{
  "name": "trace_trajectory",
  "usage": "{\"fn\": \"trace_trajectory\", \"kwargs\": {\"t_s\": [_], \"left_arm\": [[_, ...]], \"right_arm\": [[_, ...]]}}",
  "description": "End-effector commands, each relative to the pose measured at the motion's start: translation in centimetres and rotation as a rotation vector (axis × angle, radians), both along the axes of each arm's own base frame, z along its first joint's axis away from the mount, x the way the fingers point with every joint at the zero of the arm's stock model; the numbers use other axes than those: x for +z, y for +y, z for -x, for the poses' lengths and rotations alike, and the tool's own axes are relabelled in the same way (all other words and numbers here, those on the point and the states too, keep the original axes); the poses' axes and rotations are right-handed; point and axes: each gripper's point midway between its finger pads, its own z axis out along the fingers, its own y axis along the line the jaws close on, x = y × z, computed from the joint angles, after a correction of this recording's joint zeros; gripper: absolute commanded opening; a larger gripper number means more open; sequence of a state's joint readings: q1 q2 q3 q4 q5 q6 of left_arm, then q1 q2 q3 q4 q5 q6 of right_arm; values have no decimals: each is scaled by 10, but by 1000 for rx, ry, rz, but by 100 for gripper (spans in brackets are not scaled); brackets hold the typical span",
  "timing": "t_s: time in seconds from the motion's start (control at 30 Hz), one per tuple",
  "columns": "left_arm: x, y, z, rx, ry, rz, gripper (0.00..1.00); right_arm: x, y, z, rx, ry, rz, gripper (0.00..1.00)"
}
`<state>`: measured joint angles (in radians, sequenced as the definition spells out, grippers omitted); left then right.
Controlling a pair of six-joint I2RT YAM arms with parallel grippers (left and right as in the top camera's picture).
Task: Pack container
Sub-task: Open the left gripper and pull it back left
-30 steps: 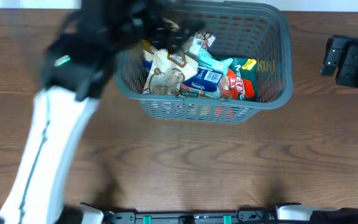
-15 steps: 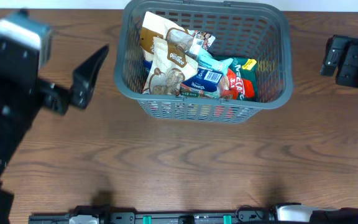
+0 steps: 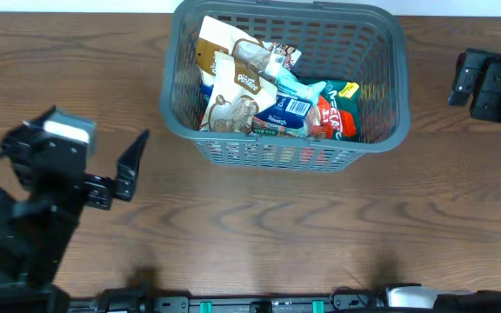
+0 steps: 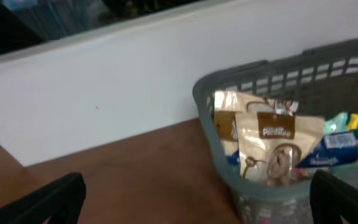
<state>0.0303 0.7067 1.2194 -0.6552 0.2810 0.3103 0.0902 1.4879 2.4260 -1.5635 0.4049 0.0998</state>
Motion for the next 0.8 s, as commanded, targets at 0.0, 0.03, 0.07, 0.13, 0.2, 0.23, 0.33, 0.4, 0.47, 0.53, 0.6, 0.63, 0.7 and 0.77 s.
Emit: {"fn": "trace_trajectory", "kwargs": {"t_s": [0.0,0.03,0.07,0.13,0.2,0.23,0.33,0.4,0.47,0.53,0.6,0.63,0.7,0.77], "left_arm": [[-38,2,-4,13,12,13,99],[-48,2,-6,13,8,12,99],[-59,2,-8,13,2,12,99],[-79,2,-10,12,-11,12,99],[-97,2,-12,9,-24,12,99],[-105,2,-12,9,-27,12,99],[-125,2,-11,10,-32,15,99],[-137,2,-9,10,-35,15,99],[-146,2,-7,10,-33,15,99],[-155,2,-4,10,-31,15,99],[-161,1,-2,10,-34,15,99],[-165,2,0,10,-35,15,99],[-173,1,2,10,-36,15,99],[-181,1,4,10,-36,15,99]], "right_arm": [[1,-3,0,-24,-7,-5,99],[1,-3,0,-24,-7,-5,99],[1,-3,0,-24,-7,-5,99],[1,-3,0,-24,-7,-5,99],[1,-3,0,-24,-7,-5,99],[1,-3,0,-24,-7,-5,99],[1,-3,0,-24,-7,-5,99],[1,-3,0,-24,-7,-5,99],[1,-3,0,-24,-7,-5,99],[1,-3,0,-24,-7,-5,99],[1,-3,0,-24,-7,-5,99],[1,-3,0,-24,-7,-5,99],[1,-3,0,-24,-7,-5,99],[1,-3,0,-24,-7,-5,99]]}}
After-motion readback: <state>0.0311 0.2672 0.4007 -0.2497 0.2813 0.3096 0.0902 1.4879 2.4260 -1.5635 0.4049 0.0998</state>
